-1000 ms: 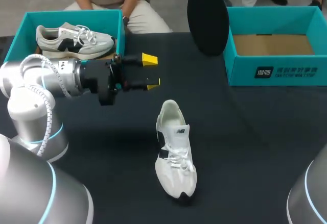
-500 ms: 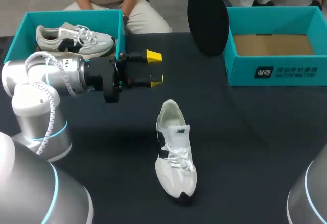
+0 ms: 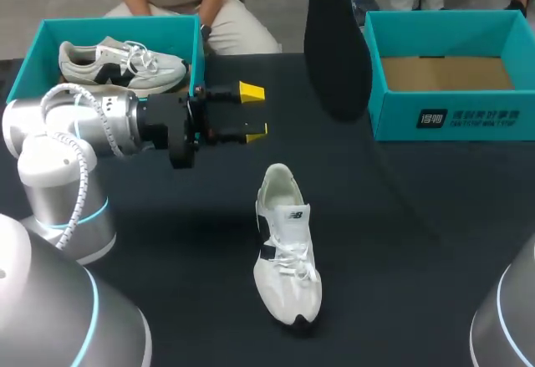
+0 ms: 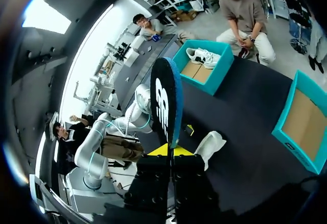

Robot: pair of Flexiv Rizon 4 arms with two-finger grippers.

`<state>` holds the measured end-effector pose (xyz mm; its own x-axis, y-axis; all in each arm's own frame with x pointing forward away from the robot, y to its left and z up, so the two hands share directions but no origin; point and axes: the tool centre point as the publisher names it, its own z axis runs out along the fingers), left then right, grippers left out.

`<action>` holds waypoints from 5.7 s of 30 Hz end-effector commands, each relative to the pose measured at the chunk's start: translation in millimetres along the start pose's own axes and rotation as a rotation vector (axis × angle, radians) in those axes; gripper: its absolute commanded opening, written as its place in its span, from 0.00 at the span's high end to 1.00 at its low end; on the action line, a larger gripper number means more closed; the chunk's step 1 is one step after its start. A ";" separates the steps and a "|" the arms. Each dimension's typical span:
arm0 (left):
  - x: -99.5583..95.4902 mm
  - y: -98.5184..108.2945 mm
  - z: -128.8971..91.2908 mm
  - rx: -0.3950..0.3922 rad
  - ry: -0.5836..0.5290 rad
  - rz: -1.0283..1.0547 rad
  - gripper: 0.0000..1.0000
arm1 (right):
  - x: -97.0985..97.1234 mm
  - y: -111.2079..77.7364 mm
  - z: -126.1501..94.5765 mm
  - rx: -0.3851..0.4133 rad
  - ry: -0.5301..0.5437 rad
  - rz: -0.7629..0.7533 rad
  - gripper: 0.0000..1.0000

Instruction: Take the shoe out of the shoebox, open the shoe tongue, remove and reinsert the insole, then place the shoe into the shoebox

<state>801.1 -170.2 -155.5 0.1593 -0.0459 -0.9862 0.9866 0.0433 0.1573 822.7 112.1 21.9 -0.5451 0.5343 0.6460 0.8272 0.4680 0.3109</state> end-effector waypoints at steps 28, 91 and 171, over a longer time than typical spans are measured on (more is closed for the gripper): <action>0.7 -0.2 1.3 -0.002 -0.001 0.002 0.00 | -58.8 -26.1 98.3 0.092 0.218 0.182 1.00; -1.8 -4.9 8.7 0.034 -0.024 0.077 1.00 | -47.6 -20.7 146.2 0.088 0.280 0.210 0.00; 42.7 26.3 34.0 0.072 0.147 0.009 1.00 | 38.9 -38.6 40.2 -0.025 -0.721 0.203 0.00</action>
<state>825.3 -199.3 -189.9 0.1653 0.0975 -0.9814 0.9862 -0.0133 0.1648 763.2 140.2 4.5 -0.3308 0.9400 0.0840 0.9177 0.2996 0.2610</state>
